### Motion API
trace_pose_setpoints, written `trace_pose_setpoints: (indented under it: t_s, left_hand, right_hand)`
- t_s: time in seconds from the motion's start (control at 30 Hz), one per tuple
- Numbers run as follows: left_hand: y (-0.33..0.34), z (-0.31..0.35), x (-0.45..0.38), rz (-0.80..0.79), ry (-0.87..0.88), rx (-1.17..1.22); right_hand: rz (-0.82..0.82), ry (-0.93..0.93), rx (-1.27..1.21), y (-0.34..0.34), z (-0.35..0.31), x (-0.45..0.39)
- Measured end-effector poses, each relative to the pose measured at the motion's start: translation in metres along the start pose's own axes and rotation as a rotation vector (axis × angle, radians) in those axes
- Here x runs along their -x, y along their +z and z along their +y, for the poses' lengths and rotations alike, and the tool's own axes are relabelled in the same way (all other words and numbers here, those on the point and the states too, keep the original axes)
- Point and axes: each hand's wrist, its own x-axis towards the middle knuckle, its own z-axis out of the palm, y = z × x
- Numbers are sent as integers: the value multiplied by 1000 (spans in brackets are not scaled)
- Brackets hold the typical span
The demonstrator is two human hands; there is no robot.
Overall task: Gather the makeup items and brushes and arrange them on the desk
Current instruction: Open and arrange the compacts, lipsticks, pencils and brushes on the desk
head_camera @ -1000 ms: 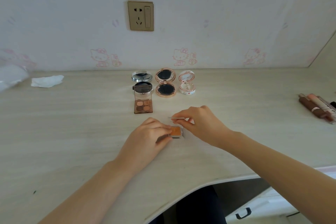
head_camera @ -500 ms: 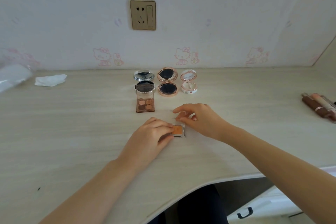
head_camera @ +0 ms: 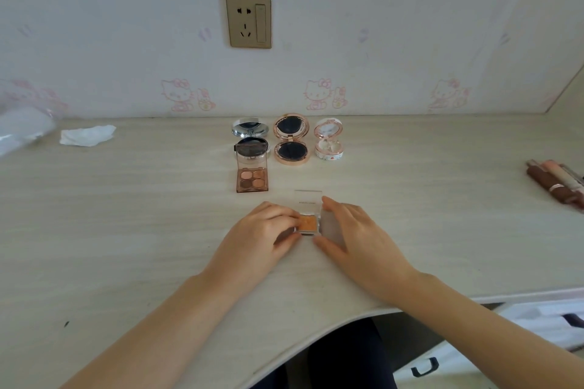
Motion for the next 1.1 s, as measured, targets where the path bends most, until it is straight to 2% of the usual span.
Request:
trace_pose_setpoints:
  t_s: [0.2, 0.47, 0.9, 1.1]
  left_hand:
    - [-1, 2, -1, 12, 24, -60]
    - [-4, 2, -21, 24, 141, -291]
    - [11, -23, -55, 59, 57, -487]
    - [15, -26, -63, 30, -21, -518]
  right_hand:
    - [69, -30, -11, 3, 1, -6]
    - [116, -19, -71, 6, 8, -29]
    - [115, 46, 65, 13, 12, -73]
    - [145, 68, 36, 13, 14, -79]
